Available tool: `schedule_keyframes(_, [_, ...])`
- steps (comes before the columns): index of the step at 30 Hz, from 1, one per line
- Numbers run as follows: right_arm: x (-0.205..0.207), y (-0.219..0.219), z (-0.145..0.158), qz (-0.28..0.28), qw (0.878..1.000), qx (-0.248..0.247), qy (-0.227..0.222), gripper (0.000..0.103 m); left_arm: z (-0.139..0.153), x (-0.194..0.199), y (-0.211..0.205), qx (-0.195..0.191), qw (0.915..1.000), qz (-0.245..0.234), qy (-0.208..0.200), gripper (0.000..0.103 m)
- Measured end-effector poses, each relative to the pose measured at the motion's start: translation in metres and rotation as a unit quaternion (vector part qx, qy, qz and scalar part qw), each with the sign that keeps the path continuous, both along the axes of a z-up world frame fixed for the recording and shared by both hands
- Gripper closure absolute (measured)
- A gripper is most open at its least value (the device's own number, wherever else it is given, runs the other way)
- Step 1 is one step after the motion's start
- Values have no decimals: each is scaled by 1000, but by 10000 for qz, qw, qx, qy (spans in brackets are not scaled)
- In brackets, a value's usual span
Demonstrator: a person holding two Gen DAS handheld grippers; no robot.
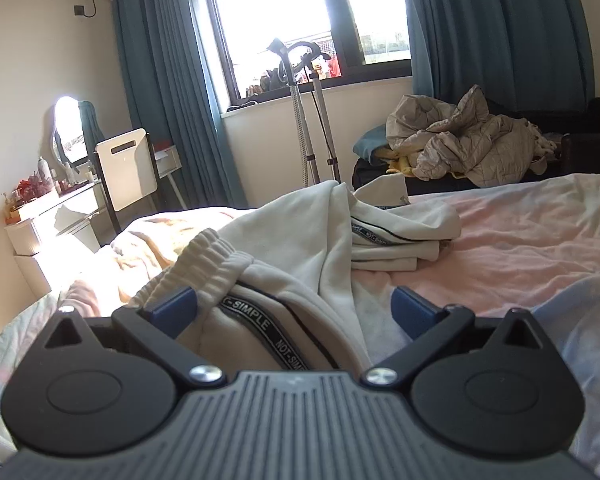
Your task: Fold clothes
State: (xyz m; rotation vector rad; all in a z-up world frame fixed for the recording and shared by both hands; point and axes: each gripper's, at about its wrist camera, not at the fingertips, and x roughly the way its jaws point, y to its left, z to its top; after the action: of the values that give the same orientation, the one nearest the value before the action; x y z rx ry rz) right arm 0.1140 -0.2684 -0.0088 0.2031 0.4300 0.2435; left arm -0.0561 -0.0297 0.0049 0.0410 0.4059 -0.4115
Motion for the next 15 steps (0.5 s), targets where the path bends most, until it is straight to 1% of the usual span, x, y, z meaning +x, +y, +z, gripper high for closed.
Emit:
schedule_keyframes(2, [-5, -6, -1, -75, 9999, 33, 97, 0, -3, 11, -7, 9, 10000, 25, 58, 21])
schedule_keyframes(5, [-12, -15, -5, -265, 9992, -83, 285, 0, -7, 24, -20, 126, 9996, 226, 90, 20])
schedule_keyframes(7, [-19, -26, -11, -416, 9981, 21, 464, 0, -8, 29, -10, 155, 9990, 428, 44, 19])
schedule_keyframes(8, [-23, -33, -14, -482, 9972, 166, 555, 0, -10, 31, -10, 135, 9986, 509, 40, 19])
schedule_keyframes(12, [-33, -57, -22, -623, 9893, 1016, 845, 0, -13, 37, -3, 69, 9959, 894, 86, 17])
schedule_keyframes(13, [-34, -58, -21, -634, 9882, 1118, 836, 0, -12, 37, 2, 17, 9948, 1012, 121, 17])
schedule_keyframes(15, [-35, -58, -18, -633, 9884, 1157, 750, 0, -9, 34, 12, -120, 9929, 1164, 209, 17])
